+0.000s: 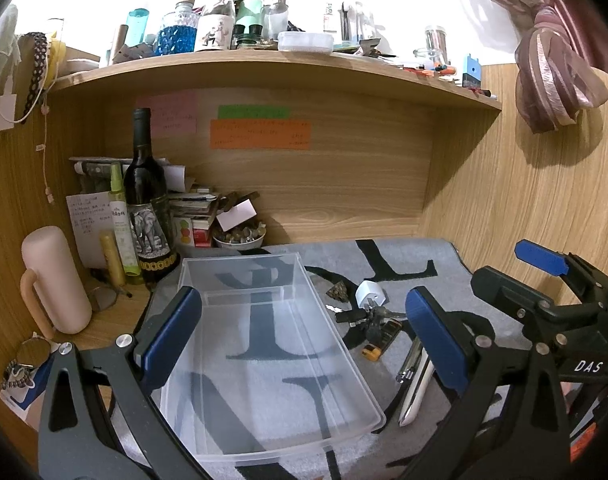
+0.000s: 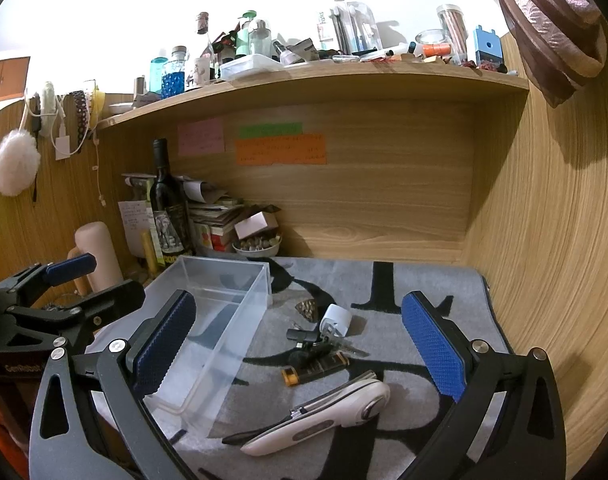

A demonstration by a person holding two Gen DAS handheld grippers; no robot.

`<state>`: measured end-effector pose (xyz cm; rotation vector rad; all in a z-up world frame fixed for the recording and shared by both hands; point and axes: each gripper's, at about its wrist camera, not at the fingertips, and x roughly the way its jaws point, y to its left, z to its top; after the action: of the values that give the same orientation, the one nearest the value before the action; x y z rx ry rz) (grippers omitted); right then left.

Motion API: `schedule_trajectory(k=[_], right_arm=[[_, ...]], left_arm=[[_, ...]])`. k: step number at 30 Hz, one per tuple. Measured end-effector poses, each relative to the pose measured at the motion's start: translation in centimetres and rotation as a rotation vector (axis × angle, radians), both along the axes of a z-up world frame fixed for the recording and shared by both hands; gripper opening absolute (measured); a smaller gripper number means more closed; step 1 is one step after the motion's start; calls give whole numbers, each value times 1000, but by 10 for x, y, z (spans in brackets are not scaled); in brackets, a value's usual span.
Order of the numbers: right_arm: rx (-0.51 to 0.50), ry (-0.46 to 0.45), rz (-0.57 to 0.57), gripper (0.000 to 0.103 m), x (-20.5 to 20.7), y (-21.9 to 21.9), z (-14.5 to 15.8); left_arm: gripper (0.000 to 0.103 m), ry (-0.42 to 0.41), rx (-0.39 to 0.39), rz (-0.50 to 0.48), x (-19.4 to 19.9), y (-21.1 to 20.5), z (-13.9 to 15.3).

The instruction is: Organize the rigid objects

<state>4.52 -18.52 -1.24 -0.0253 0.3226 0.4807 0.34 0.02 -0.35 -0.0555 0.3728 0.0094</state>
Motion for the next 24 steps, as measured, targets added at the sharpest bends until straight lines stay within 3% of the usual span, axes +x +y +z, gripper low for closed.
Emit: schedule_trajectory(k=[24], right_arm=[[-4,-7,3,103,-2,2,2]], left_arm=[[103,-3,-1,3,1,3,-1]])
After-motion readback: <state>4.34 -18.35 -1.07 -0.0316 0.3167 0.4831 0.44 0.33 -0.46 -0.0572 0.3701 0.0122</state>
